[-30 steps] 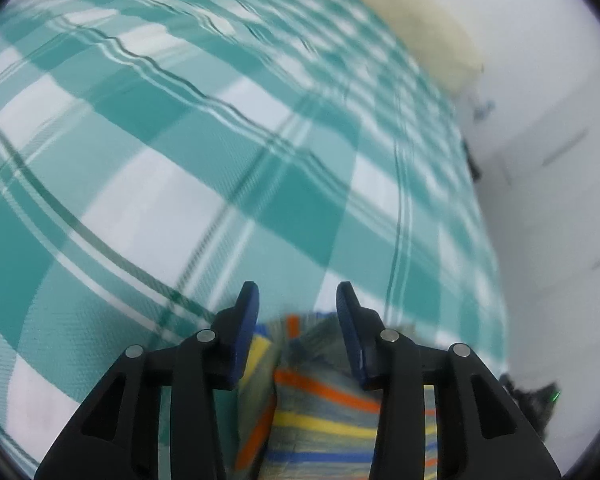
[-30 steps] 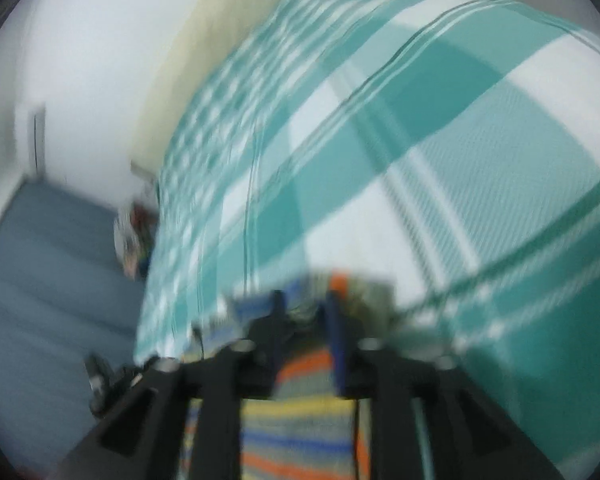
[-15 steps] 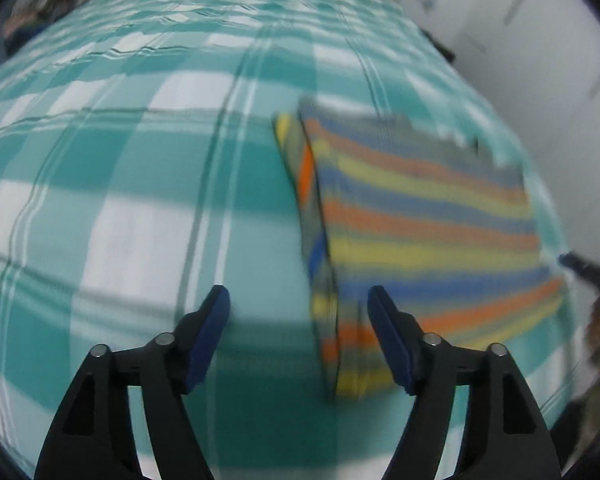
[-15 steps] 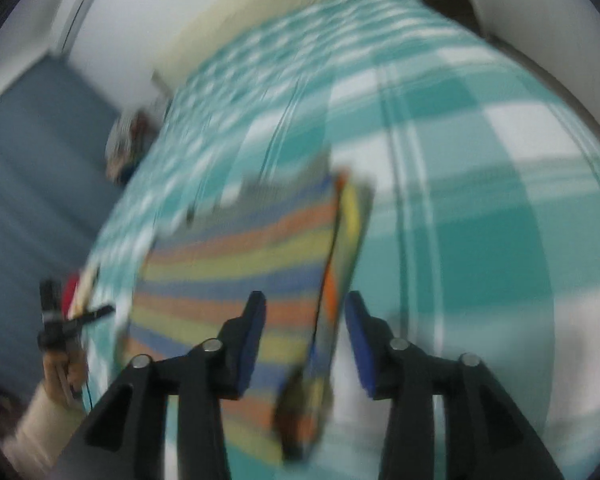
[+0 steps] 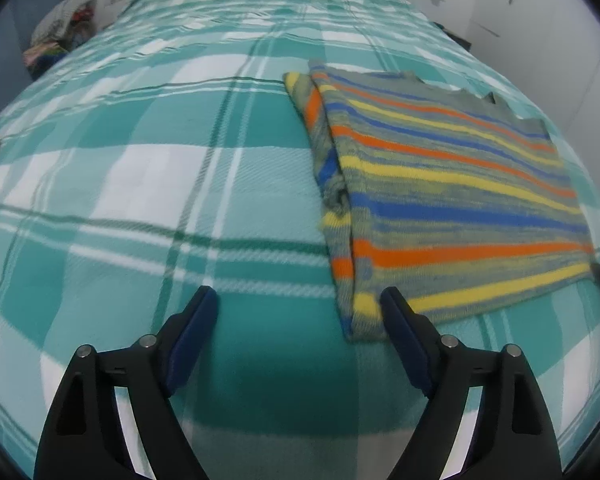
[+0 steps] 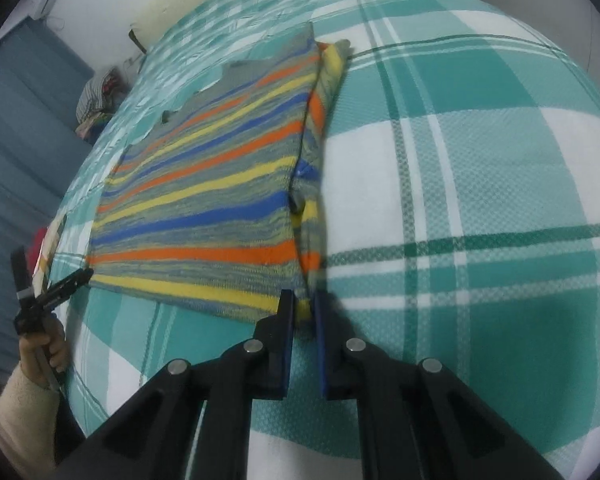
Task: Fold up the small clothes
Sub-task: 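Open both grippers and release the folded sweater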
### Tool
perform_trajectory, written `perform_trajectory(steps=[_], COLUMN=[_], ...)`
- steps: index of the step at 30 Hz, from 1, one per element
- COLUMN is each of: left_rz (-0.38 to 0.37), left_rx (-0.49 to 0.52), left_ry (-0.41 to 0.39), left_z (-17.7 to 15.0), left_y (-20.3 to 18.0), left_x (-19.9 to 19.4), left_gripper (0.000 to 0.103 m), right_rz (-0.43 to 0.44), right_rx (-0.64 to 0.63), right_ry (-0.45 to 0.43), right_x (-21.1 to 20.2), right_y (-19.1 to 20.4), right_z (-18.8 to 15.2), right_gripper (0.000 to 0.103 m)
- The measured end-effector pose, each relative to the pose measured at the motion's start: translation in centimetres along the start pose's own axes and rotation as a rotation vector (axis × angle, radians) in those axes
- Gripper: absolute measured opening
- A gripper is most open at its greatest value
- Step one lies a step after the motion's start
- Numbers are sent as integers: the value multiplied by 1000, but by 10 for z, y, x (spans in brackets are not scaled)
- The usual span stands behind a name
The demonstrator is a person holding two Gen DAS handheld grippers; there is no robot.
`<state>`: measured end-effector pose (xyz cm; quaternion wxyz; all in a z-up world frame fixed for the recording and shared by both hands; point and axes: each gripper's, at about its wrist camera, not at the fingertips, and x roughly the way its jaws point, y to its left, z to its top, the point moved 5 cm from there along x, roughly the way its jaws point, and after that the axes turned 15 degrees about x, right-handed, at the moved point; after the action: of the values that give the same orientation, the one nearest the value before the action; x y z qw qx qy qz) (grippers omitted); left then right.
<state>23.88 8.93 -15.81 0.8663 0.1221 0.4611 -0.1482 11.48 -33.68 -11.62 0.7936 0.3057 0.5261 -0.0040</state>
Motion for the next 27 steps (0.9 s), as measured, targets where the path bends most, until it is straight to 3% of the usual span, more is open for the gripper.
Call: perform_trajectory(steps=[2,4,6,8,11,15,22,27], left_rz=[23,53,106,160,207,234,215,218], left_rx=[-20,-26,-18,-12,28,66,60,58], left_ry=[-7,-37,-83,-130,-171,-166,-158,-168], left_z=[-5,-11,-16,-20,-23,-23,-30,-29], left_y=[-2,-7,-15,-24,-41,-51,-60,-62], left_x=[-12,-31,-50,-63,-68,-62,-56,-57], left_gripper=[85,88,97,98,98,98,98,98], right_rz=[18,53,64,38,-18,-127,-214,-263], right_rx=[12,25,13,-23,-60,-151,-210,-258], right_ry=[-17,-53,-148,-244,-316,-376,-377,-382], right_x=[-1,-12,-33,-48,-61,-61,-39,-27], right_y=[-3,-3,-4,0,-2,4,10,13], right_z=[2,-1,-11,-24,-35,-37,-48,-52], right_gripper=[10,26,61,76,76,76,76,82])
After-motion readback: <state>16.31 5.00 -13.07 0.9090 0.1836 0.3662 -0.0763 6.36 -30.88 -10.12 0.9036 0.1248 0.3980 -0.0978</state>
